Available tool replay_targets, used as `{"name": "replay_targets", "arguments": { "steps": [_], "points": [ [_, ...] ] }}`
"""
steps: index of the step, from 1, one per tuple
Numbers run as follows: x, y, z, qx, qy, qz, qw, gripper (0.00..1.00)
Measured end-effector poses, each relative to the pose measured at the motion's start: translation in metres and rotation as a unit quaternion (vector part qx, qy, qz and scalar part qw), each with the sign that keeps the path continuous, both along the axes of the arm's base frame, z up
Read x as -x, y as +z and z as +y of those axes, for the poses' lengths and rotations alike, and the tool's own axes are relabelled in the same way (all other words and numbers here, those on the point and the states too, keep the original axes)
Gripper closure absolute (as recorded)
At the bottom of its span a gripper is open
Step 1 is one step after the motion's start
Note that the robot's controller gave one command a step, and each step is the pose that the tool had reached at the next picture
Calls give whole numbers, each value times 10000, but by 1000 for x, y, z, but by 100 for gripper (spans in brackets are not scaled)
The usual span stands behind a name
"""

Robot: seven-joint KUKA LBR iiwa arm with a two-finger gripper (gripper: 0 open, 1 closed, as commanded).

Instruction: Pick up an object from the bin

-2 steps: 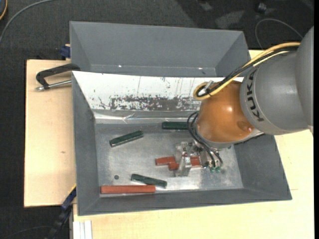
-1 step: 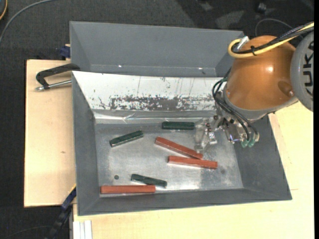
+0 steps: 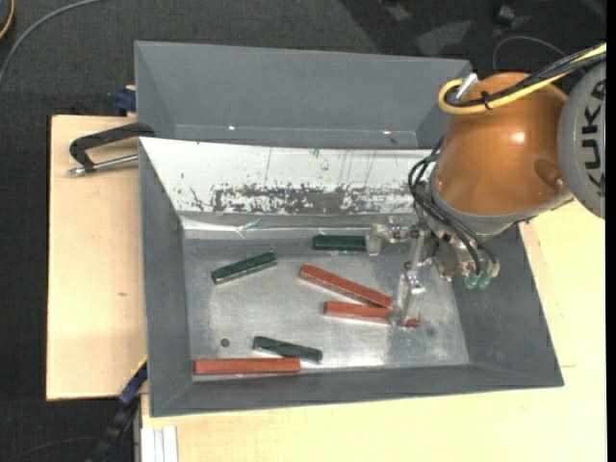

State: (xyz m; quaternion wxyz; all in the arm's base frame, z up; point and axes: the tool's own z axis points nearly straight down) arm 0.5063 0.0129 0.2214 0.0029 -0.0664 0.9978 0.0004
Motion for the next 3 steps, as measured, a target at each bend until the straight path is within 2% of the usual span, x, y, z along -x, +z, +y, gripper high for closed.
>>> {"name": "replay_targets", "arguments": {
  "steps": [1, 2, 3],
  "points": [
    [-3, -153, -6, -1, 906, 5, 9959, 0],
    [-6, -148, -6, 0, 900, -37, 9959, 100],
    [-3, -150, -6, 4, 900, 11, 9959, 0]
  ]
}}
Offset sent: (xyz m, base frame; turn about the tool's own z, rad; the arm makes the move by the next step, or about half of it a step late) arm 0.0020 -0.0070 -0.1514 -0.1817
